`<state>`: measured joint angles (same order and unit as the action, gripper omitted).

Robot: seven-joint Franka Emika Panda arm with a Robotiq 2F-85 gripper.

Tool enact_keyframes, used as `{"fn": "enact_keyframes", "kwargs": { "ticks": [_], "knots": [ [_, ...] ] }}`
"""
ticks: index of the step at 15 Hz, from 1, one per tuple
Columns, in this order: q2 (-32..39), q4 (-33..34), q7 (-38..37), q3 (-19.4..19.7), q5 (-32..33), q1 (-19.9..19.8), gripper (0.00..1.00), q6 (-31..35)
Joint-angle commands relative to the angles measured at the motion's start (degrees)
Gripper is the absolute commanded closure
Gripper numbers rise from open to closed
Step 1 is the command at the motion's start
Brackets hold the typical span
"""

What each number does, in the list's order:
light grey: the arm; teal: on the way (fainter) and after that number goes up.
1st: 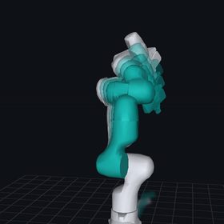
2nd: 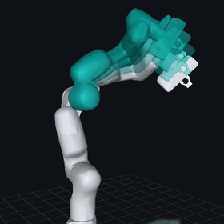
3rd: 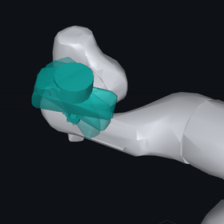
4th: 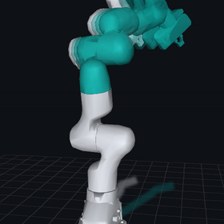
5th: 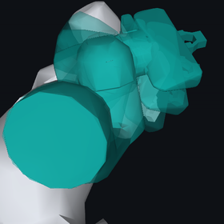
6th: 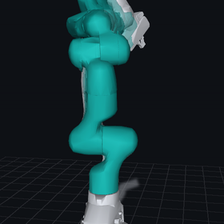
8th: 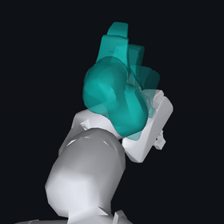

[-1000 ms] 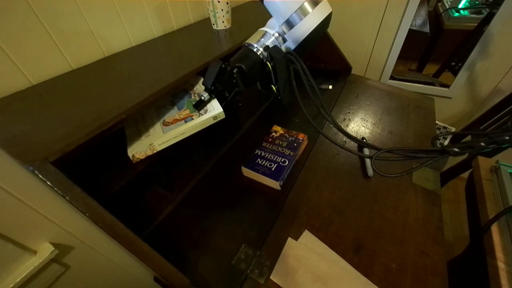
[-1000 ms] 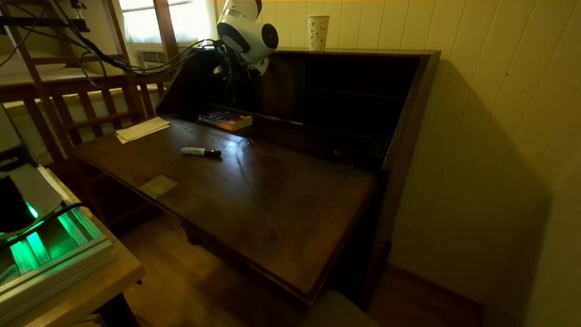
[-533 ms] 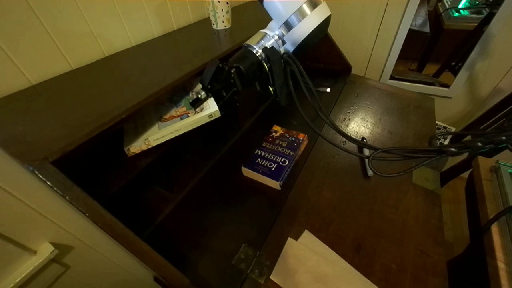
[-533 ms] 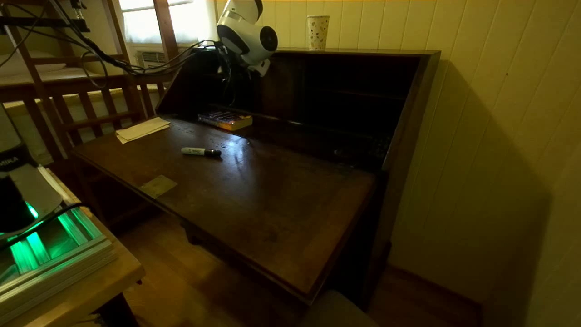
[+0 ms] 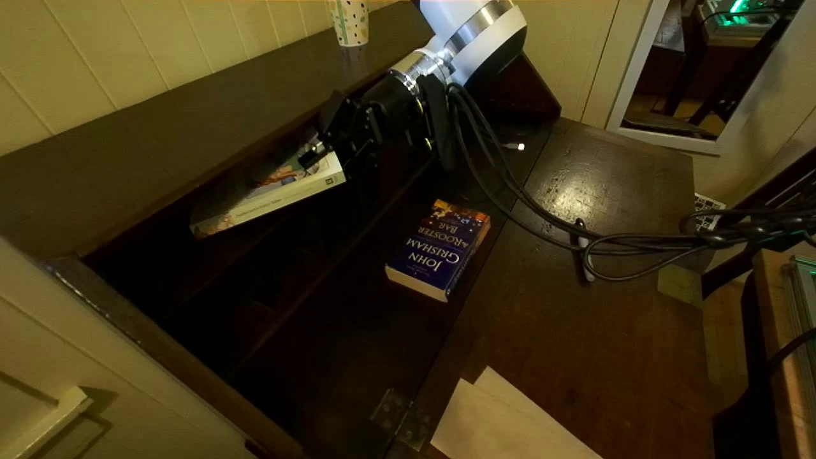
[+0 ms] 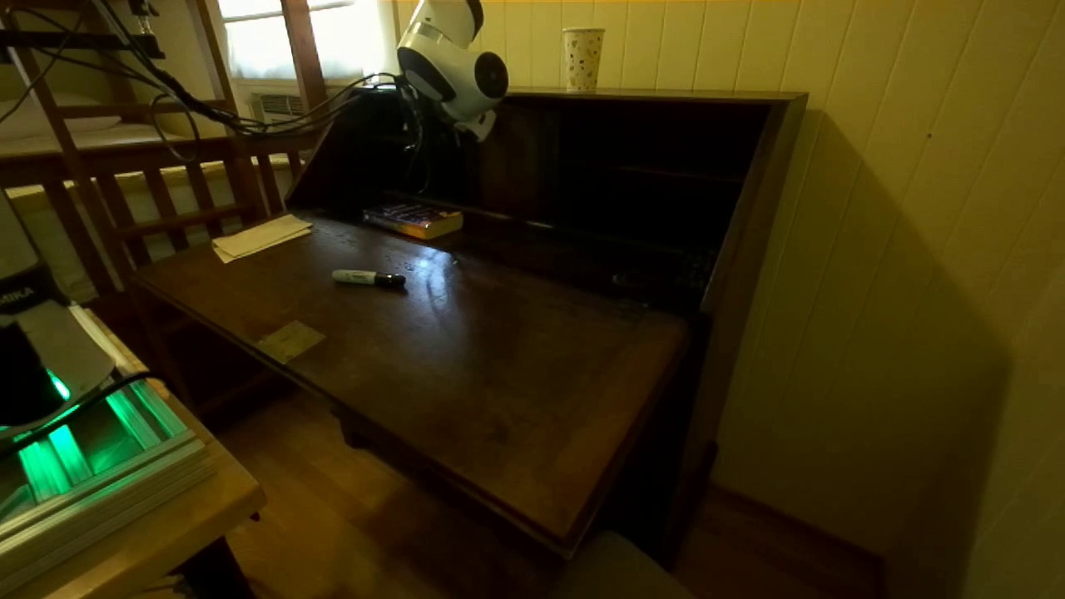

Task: Put the white book on the top shelf.

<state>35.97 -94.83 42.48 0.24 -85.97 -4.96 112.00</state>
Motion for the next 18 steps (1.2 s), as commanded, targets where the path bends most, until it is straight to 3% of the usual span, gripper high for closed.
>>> {"fn": "enact_keyframes", "kwargs": {
  "ticks": [1,7,9,10,11,18],
  "knots": [
    [0.8,1.5,-0.3,-0.2,-1.5,0.3,0.94,0.2],
    [1.0,1.2,-1.9,-0.1,-1.8,0.4,0.93,0.8],
    [0.8,1.0,-2.6,-0.1,-2.0,0.3,0.89,0.9],
    [0.7,0.9,-2.9,-0.1,-2.0,0.4,0.50,0.9],
    [0.6,0.9,-3.4,-0.1,-2.0,0.4,0.48,1.0],
    [-0.1,-0.1,-4.1,-0.1,-2.1,0.5,0.01,0.5]
  ]
}}
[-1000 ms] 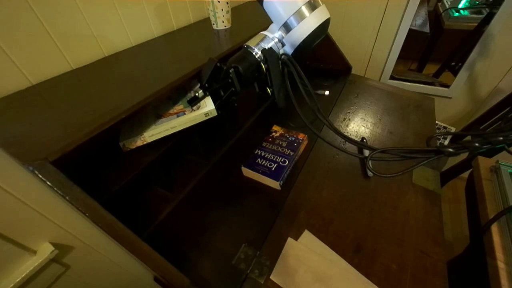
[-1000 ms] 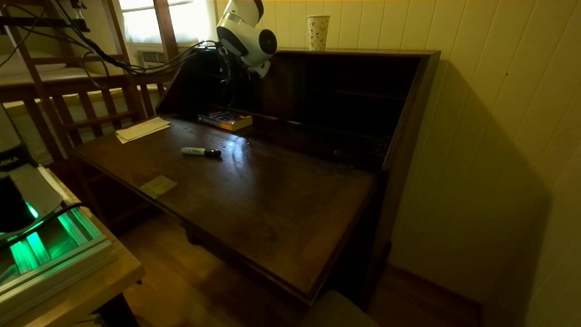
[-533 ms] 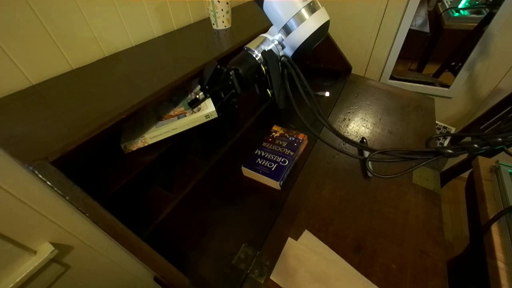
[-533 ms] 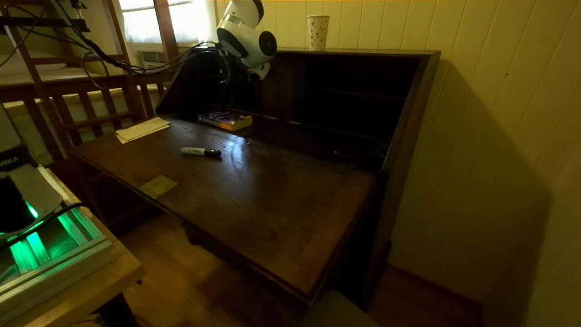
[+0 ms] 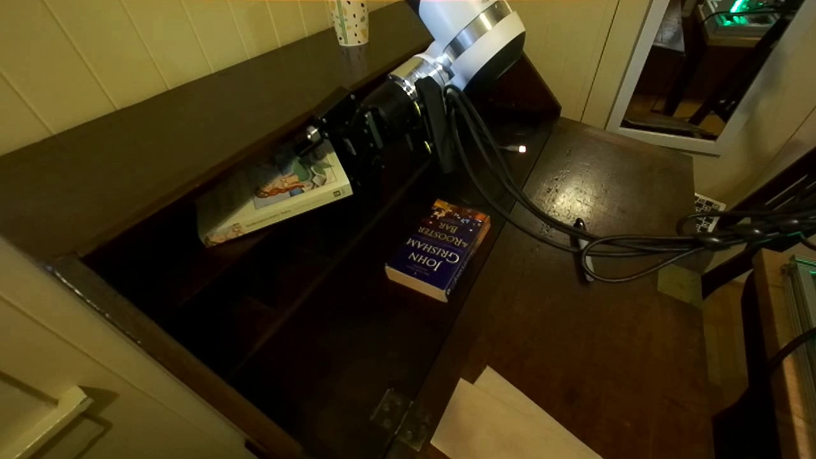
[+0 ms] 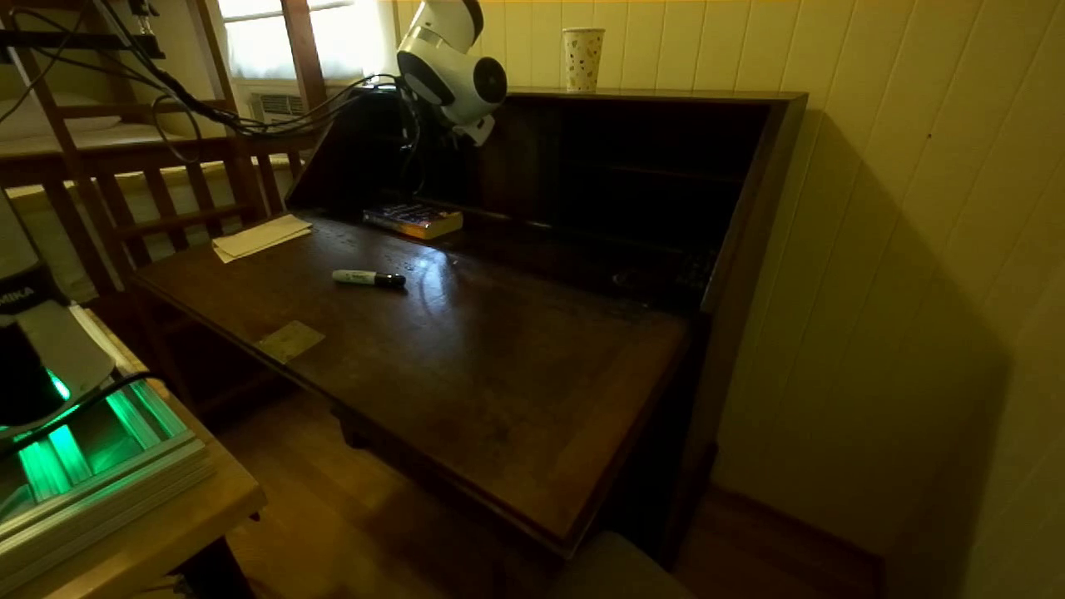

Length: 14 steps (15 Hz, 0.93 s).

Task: Put the white book on the top shelf.

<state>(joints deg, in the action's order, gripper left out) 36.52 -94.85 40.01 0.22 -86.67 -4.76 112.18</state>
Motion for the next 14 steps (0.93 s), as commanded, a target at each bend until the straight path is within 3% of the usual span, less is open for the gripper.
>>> {"fn": "enact_keyframes", "kwargs": {
  "ticks": [1,10,14],
  "knots": [
    [-0.8,-0.3,-1.7,-0.2,-1.5,0.2,0.00,-0.3],
    [-1.6,-1.0,-3.1,0.2,0.8,-0.4,0.00,-4.3],
    [-2.1,-0.6,-8.5,1.4,4.0,0.2,0.00,-5.9]
  ]
}}
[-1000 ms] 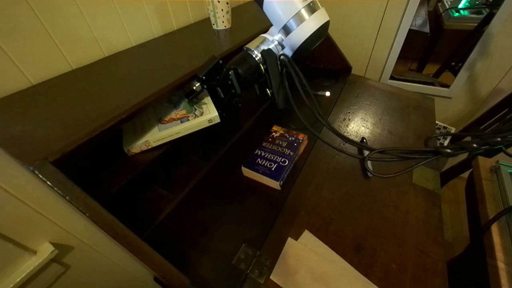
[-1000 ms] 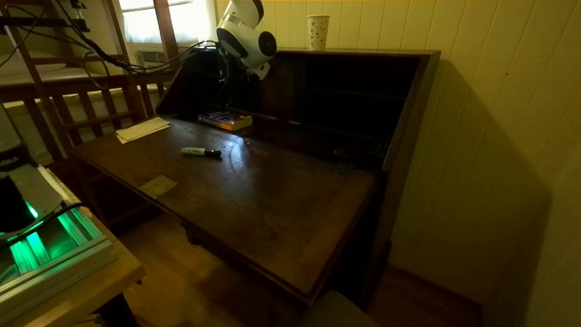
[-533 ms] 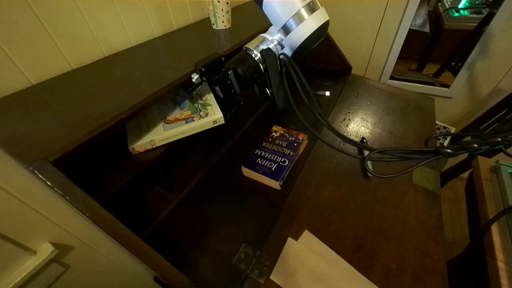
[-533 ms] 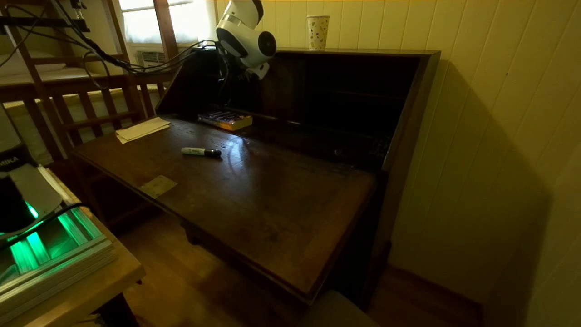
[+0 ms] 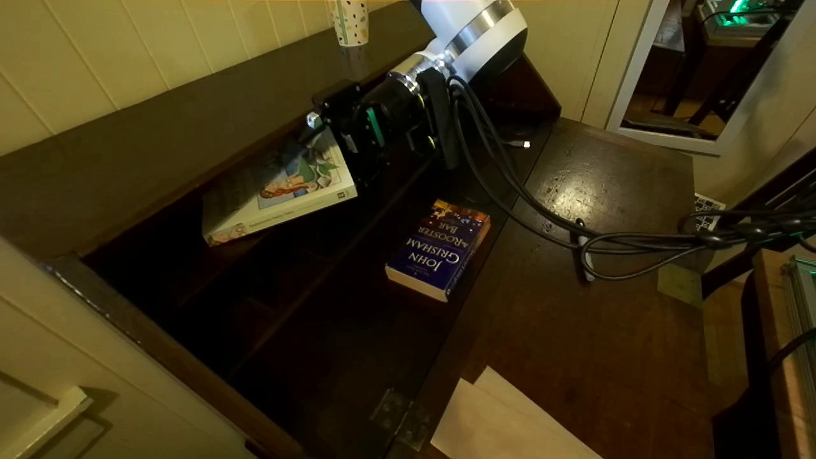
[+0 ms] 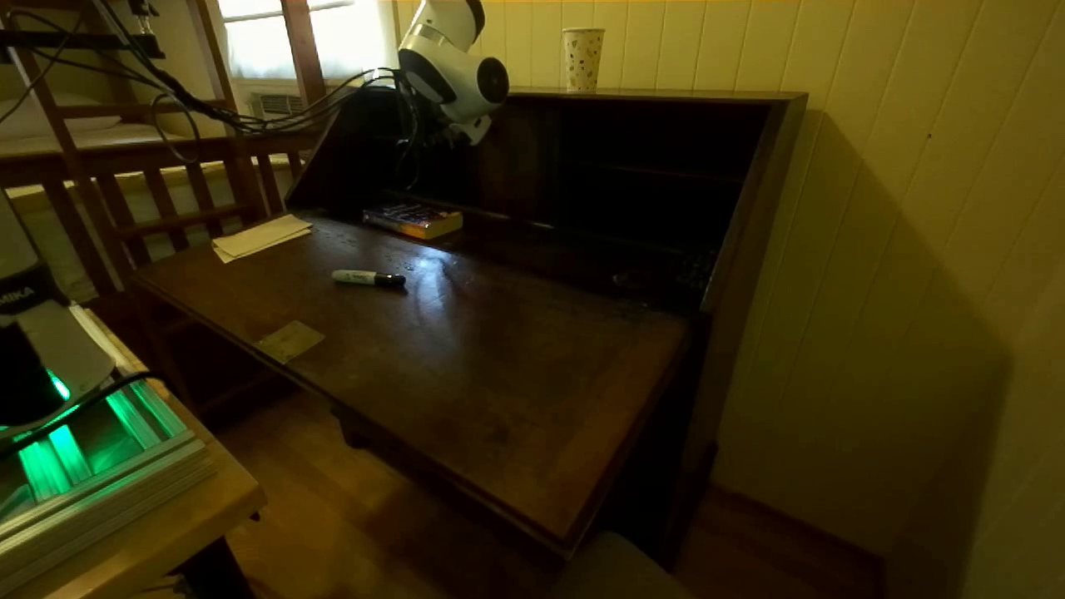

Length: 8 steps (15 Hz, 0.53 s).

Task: Put the white book on the top shelf.

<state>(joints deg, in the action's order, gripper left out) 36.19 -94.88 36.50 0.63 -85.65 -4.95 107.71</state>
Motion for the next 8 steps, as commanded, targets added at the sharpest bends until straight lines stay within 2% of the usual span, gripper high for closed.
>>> {"fn": "enact_keyframes", "kwargs": {
  "ticks": [1,8],
  "knots": [
    [-1.8,-0.6,-6.1,1.2,3.6,0.3,0.00,-1.6],
    [-2.9,-0.4,-11.8,1.6,9.2,0.6,0.00,-0.5]
  ]
}}
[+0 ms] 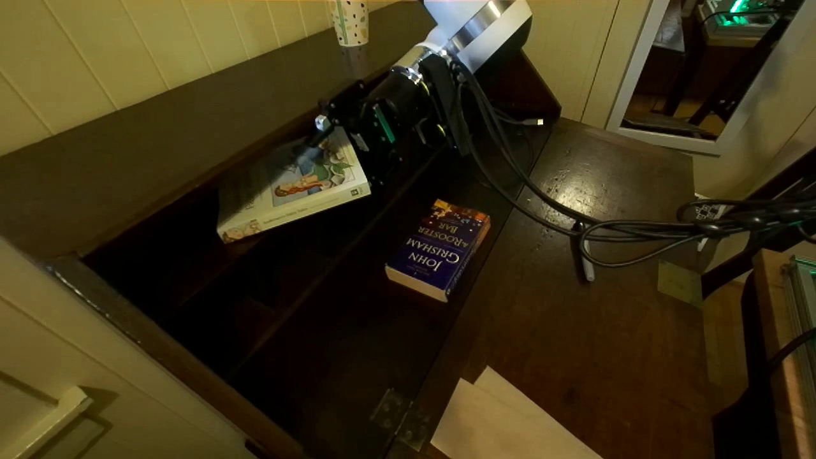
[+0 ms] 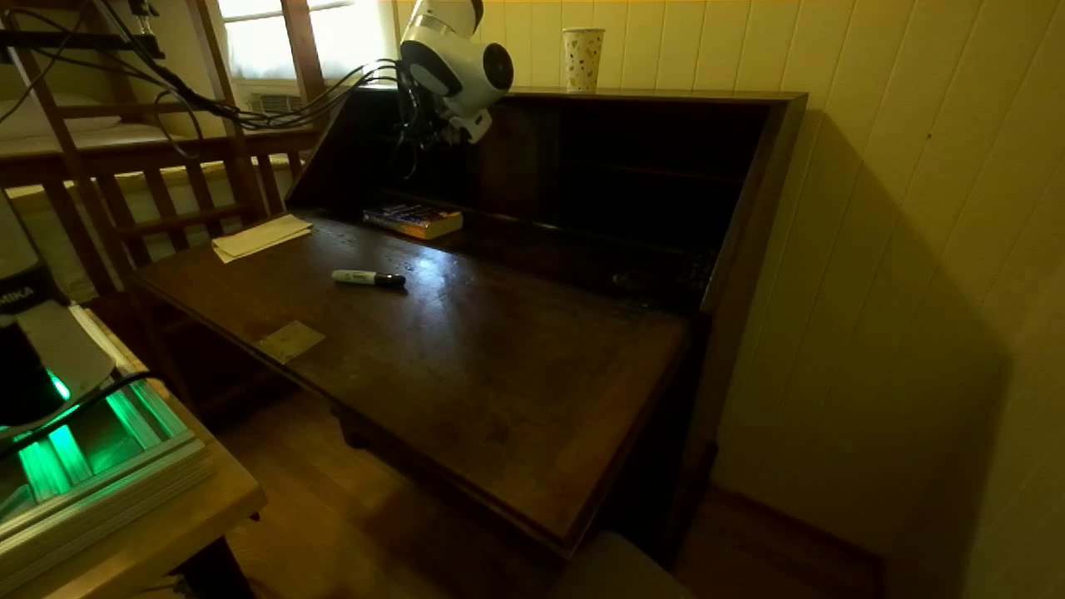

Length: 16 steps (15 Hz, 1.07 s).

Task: Put the white book on the top shelf.

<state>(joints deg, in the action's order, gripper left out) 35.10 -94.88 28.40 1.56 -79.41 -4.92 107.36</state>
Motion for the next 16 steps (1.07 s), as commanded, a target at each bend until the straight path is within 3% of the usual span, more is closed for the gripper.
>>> {"fn": "enact_keyframes", "kwargs": {
  "ticks": [1,7,16],
  "knots": [
    [-1.9,-0.4,-4.5,0.6,3.8,0.6,0.00,-0.2],
    [-2.5,1.5,-6.3,0.7,8.9,1.4,0.00,1.7],
    [-0.7,3.3,-4.1,-1.3,21.4,4.6,0.00,11.3]
  ]
}}
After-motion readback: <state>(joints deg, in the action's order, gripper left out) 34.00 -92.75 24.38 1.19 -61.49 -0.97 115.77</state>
